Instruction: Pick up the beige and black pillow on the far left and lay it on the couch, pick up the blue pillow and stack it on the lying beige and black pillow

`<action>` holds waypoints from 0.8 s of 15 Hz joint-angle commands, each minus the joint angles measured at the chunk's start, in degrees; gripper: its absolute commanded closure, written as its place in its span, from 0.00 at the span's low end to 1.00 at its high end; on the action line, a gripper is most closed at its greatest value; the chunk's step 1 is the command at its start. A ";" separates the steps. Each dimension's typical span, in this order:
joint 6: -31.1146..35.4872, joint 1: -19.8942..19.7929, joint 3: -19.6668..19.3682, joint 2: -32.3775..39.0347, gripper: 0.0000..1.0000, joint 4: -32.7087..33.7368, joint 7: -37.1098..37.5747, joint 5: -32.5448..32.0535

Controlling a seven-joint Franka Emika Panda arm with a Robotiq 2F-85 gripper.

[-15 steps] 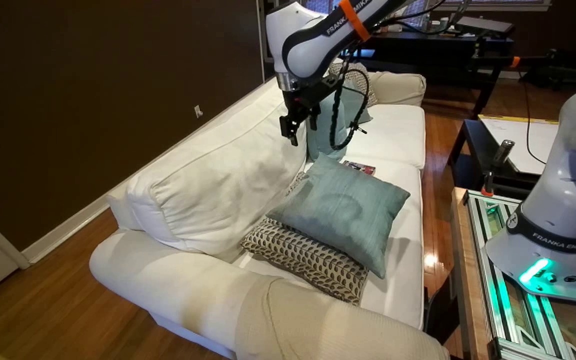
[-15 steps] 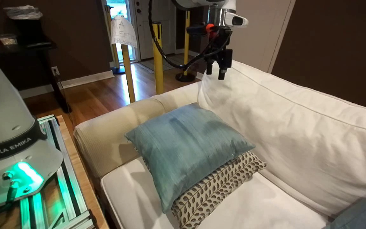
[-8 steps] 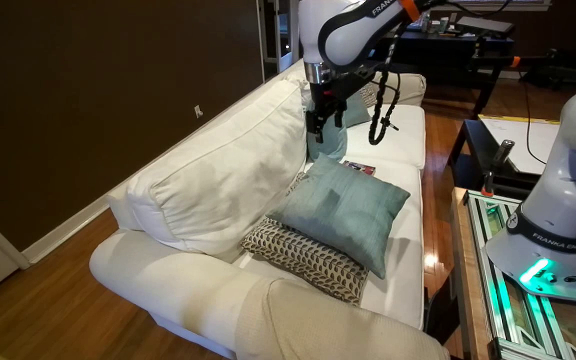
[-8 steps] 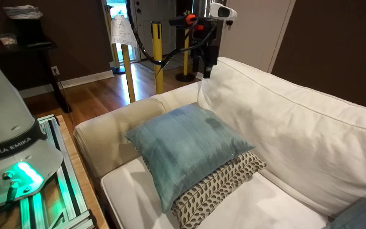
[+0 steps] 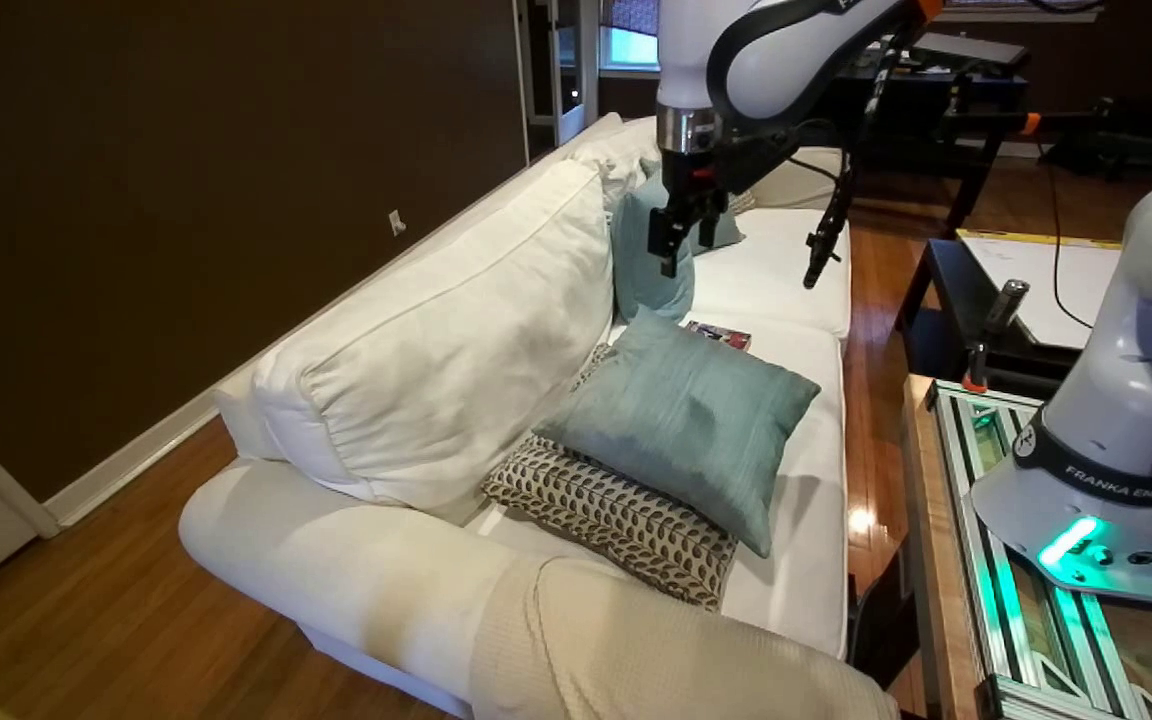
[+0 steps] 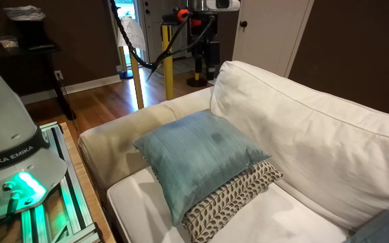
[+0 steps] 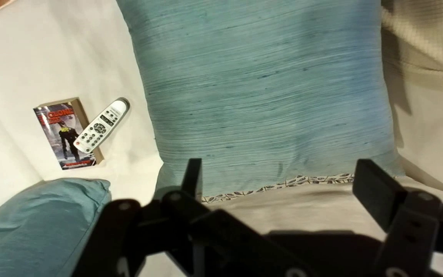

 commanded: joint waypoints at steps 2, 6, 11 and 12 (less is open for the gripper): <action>1.12 -2.11 1.71 -5.31 0.00 -5.14 2.02 -0.75; -0.07 -2.81 2.32 -4.30 0.00 -3.52 1.10 0.21; -0.07 -3.18 2.78 -5.06 0.00 -4.16 1.85 0.01; -0.07 -3.19 2.80 -5.06 0.00 -4.16 1.89 0.01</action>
